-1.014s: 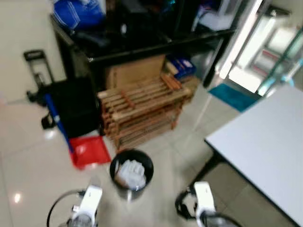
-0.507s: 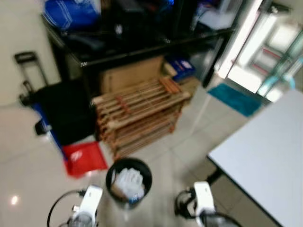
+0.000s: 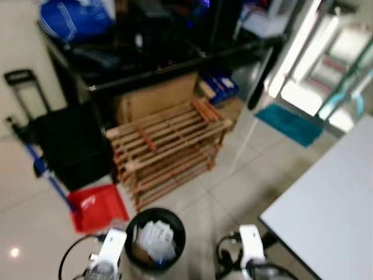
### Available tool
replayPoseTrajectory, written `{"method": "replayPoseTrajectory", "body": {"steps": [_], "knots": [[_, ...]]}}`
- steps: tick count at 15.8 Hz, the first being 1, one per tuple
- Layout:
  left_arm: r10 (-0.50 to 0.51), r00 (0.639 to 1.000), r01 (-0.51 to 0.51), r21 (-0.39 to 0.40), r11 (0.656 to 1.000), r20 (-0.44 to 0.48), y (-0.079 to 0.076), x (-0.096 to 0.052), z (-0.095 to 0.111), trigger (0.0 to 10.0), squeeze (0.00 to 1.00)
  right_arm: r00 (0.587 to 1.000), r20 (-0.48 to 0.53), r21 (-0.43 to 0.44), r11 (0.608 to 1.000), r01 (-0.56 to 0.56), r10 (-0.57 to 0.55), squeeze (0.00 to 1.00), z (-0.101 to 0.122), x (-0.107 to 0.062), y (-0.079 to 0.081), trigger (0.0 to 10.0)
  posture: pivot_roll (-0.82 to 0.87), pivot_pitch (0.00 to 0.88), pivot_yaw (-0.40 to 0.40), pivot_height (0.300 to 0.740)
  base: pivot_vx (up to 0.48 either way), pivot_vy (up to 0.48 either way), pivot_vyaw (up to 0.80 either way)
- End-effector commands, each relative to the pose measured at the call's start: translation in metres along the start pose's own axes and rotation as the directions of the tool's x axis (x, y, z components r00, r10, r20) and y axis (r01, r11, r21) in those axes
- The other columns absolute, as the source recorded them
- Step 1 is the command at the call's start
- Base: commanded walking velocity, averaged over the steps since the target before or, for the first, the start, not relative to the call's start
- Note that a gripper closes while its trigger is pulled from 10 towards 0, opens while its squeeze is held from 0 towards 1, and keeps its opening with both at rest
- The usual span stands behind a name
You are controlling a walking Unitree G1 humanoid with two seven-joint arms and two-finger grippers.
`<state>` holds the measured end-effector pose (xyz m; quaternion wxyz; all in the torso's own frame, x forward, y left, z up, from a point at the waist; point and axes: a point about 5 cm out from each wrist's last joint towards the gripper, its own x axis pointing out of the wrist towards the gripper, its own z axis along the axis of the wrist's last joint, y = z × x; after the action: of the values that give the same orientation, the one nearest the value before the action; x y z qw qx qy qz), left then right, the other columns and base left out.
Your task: Picking trash to rubbish bin
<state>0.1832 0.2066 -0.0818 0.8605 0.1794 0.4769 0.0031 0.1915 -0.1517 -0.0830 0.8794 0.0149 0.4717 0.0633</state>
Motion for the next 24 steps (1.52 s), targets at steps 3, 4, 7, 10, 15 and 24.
{"method": "replayPoseTrajectory", "body": {"steps": [3, 4, 7, 10, 15, 24], "knots": [[-0.031, 0.999, 0.032, -0.018, 0.999, 0.030, -0.014, 0.000, 0.008, 10.0, 0.00, 1.000, -0.005, -0.020, 1.000, 0.024, -0.024, 0.00, 0.000, -0.002, -0.012, 10.0, -0.05, 0.055, -0.116, 0.740, 0.105, 0.000, 0.00], [-0.032, 0.999, 0.032, -0.019, 0.999, 0.031, -0.014, 0.000, 0.009, 10.0, 0.00, 1.000, -0.005, -0.020, 1.000, 0.023, -0.024, 0.00, 0.001, -0.002, -0.012, 10.0, -0.05, 0.055, -0.116, 0.740, 0.000, 0.000, 0.00], [-0.033, 0.999, 0.034, -0.021, 0.999, 0.037, -0.015, 0.000, 0.010, 10.0, 0.00, 1.000, -0.006, -0.021, 1.000, 0.020, -0.020, 0.00, 0.002, -0.002, -0.012, 10.0, -0.05, 0.054, -0.118, 0.740, 0.000, 0.000, 0.00], [-0.037, 0.996, 0.039, -0.022, 0.999, 0.077, -0.015, 0.000, 0.020, 10.0, 0.00, 0.999, 0.035, -0.091, 0.996, -0.010, 0.013, 0.00, 0.019, 0.000, -0.010, 10.0, -0.06, 0.058, -0.121, 0.740, 0.000, 0.000, 0.00], [-0.060, 0.990, 0.061, -0.002, 0.998, 0.126, -0.015, 0.002, 0.043, 10.0, 0.00, 0.956, 0.053, -0.158, 0.948, -0.278, 0.289, 0.00, 0.048, 0.001, 0.011, 10.0, -0.08, 0.066, -0.138, 0.740, 0.000, 0.000, 0.00], [-0.254, 0.941, 0.244, 0.070, 0.967, 0.226, -0.052, -0.005, 0.079, 10.0, 0.00, 0.829, 0.230, -0.085, 0.859, -0.505, 0.510, 0.00, 0.088, -0.005, 0.049, 10.0, -0.14, 0.164, -0.153, 0.740, 0.000, 0.000, 0.00]]}}
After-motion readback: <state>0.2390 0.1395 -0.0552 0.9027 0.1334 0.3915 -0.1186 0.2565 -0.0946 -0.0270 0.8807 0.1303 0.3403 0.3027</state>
